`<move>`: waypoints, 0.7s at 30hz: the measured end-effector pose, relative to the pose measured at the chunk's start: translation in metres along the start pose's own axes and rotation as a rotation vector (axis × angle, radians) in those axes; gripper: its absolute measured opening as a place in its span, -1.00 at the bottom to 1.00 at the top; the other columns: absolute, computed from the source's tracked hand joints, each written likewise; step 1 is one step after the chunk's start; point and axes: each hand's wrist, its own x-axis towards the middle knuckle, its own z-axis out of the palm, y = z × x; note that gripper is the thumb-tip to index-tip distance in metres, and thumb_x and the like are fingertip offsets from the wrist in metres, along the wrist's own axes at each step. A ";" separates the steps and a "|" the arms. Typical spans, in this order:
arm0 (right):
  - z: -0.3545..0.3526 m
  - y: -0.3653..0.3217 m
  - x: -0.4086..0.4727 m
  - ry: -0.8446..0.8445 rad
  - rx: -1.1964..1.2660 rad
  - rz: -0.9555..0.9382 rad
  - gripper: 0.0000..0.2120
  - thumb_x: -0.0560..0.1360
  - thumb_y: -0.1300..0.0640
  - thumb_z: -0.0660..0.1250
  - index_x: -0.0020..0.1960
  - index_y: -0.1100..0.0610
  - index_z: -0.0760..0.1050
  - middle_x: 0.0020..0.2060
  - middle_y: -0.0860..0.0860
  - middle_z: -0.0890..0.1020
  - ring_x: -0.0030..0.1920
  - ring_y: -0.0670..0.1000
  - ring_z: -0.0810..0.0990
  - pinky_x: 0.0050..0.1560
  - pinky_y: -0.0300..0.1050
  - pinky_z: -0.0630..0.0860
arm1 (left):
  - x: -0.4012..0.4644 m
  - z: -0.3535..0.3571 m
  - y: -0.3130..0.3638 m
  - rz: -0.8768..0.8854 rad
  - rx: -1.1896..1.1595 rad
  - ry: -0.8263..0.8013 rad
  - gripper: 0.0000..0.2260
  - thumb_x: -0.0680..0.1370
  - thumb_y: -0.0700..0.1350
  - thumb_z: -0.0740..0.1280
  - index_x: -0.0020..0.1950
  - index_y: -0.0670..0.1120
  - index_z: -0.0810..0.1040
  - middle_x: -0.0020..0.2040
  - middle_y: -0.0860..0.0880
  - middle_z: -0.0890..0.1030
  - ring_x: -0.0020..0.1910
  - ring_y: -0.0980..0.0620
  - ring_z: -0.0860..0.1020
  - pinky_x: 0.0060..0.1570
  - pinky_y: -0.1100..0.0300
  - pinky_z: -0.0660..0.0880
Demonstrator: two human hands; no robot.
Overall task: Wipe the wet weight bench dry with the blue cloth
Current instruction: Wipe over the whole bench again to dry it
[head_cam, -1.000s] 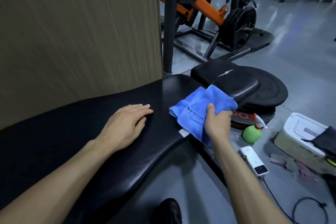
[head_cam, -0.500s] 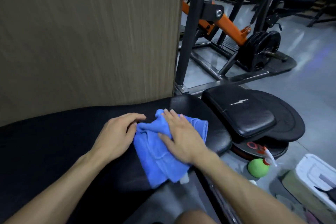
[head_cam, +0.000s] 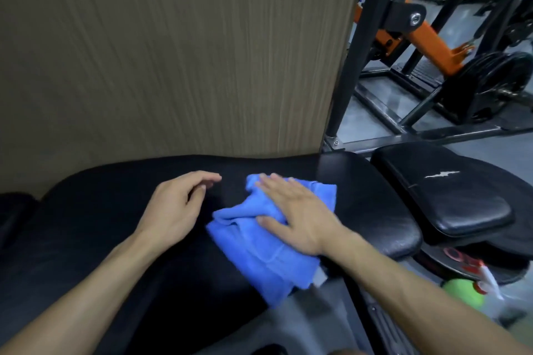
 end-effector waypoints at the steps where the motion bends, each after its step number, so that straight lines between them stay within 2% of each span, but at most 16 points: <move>1: -0.006 0.018 -0.001 0.061 -0.013 0.081 -0.22 0.52 -0.33 0.00 0.58 0.13 0.19 0.56 0.07 0.28 0.57 0.08 0.19 0.56 -0.03 0.01 | -0.005 -0.008 -0.003 -0.011 -0.001 0.007 -0.66 0.62 -0.29 0.24 0.19 0.07 0.66 0.09 0.22 0.68 0.13 0.37 0.57 0.11 0.58 0.35; 3: -0.019 0.053 -0.006 0.213 -0.063 0.326 -0.20 0.50 -0.33 0.03 0.53 0.22 0.27 0.41 0.20 0.45 0.42 0.23 0.40 0.43 0.06 0.21 | -0.022 -0.022 -0.009 -0.041 -0.019 0.031 -0.67 0.63 -0.26 0.24 0.20 0.09 0.67 0.11 0.25 0.66 0.14 0.38 0.56 0.14 0.56 0.36; 4: -0.022 0.063 -0.009 0.260 -0.091 0.461 -0.19 0.51 -0.32 0.04 0.52 0.26 0.23 0.38 0.23 0.46 0.37 0.26 0.42 0.38 0.09 0.24 | -0.032 -0.027 -0.013 -0.054 -0.027 0.046 -0.68 0.64 -0.25 0.24 0.20 0.09 0.67 0.12 0.26 0.66 0.15 0.37 0.57 0.16 0.54 0.38; 6: -0.017 0.057 -0.011 0.268 -0.129 0.619 -0.08 0.49 -0.38 -0.03 0.59 0.27 0.06 0.51 0.22 0.31 0.49 0.24 0.29 0.48 0.13 0.15 | -0.055 -0.033 -0.024 -0.080 -0.033 0.059 -0.68 0.64 -0.25 0.24 0.20 0.09 0.67 0.14 0.26 0.66 0.16 0.35 0.57 0.21 0.46 0.42; 7: -0.010 0.042 -0.009 0.237 -0.152 0.605 -0.04 0.46 -0.42 -0.10 0.61 0.23 0.00 0.57 0.17 0.22 0.55 0.22 0.18 0.54 0.14 0.07 | -0.065 -0.035 -0.029 -0.097 -0.033 0.067 -0.68 0.64 -0.25 0.24 0.20 0.09 0.67 0.14 0.26 0.66 0.16 0.35 0.57 0.22 0.43 0.43; 9: 0.010 -0.010 -0.003 0.186 -0.162 0.432 -0.04 0.43 -0.46 -0.14 0.63 0.14 -0.04 0.60 0.12 0.15 0.59 0.22 0.09 0.56 0.15 -0.01 | -0.080 -0.041 -0.038 -0.141 -0.050 0.107 -0.69 0.65 -0.24 0.24 0.21 0.09 0.66 0.13 0.26 0.65 0.16 0.37 0.56 0.21 0.46 0.42; 11: 0.034 -0.076 0.004 0.124 -0.085 0.147 -0.10 0.46 -0.44 -0.04 0.63 0.07 -0.01 0.60 0.09 0.14 0.60 0.19 0.07 0.58 0.16 -0.02 | -0.086 -0.052 -0.043 -0.173 -0.077 0.179 -0.69 0.65 -0.25 0.23 0.22 0.07 0.65 0.11 0.23 0.66 0.15 0.36 0.57 0.16 0.53 0.39; 13: 0.053 -0.135 0.014 -0.001 -0.022 -0.167 -0.17 0.50 -0.41 0.06 0.63 -0.05 -0.05 0.62 0.01 0.06 0.62 0.09 -0.04 0.59 0.12 -0.09 | -0.087 -0.066 -0.047 -0.171 -0.079 0.240 -0.68 0.64 -0.28 0.22 0.23 0.04 0.64 0.11 0.20 0.68 0.14 0.32 0.59 0.16 0.50 0.40; 15: 0.057 -0.155 0.036 -0.106 0.049 -0.339 -0.22 0.52 -0.37 0.12 0.62 -0.13 -0.07 0.62 -0.05 0.05 0.61 -0.01 -0.08 0.59 0.00 -0.17 | -0.087 -0.081 -0.051 -0.169 -0.066 0.270 -0.67 0.64 -0.29 0.21 0.24 0.04 0.63 0.12 0.20 0.67 0.15 0.29 0.60 0.18 0.42 0.44; 16: 0.056 -0.145 0.053 -0.104 0.070 -0.366 -0.24 0.52 -0.35 0.13 0.62 -0.10 0.01 0.61 -0.03 0.13 0.61 -0.01 0.00 0.59 -0.02 -0.11 | -0.088 -0.089 -0.053 -0.167 -0.056 0.281 -0.67 0.64 -0.28 0.21 0.23 0.05 0.62 0.12 0.20 0.68 0.15 0.28 0.60 0.19 0.38 0.45; 18: 0.050 -0.109 0.090 -0.002 0.053 -0.254 -0.27 0.52 -0.34 0.10 0.56 0.05 0.25 0.49 0.09 0.39 0.52 0.13 0.30 0.53 0.06 0.16 | -0.091 -0.103 -0.058 -0.173 -0.034 0.298 -0.67 0.64 -0.26 0.21 0.23 0.08 0.62 0.11 0.20 0.68 0.16 0.27 0.60 0.20 0.33 0.46; 19: 0.045 -0.084 0.110 0.083 0.024 -0.129 -0.26 0.50 -0.35 0.06 0.50 0.12 0.32 0.40 0.14 0.49 0.41 0.18 0.43 0.44 0.07 0.26 | -0.095 -0.109 -0.060 -0.185 -0.028 0.307 -0.68 0.65 -0.25 0.20 0.23 0.09 0.62 0.11 0.20 0.68 0.16 0.27 0.60 0.20 0.31 0.45; 21: 0.033 -0.050 0.134 0.138 -0.033 0.163 -0.24 0.49 -0.34 0.01 0.49 0.15 0.31 0.32 0.16 0.54 0.34 0.17 0.46 0.39 0.08 0.27 | -0.102 -0.117 -0.065 -0.206 -0.027 0.315 -0.68 0.66 -0.23 0.20 0.24 0.12 0.62 0.12 0.22 0.67 0.17 0.28 0.59 0.19 0.34 0.43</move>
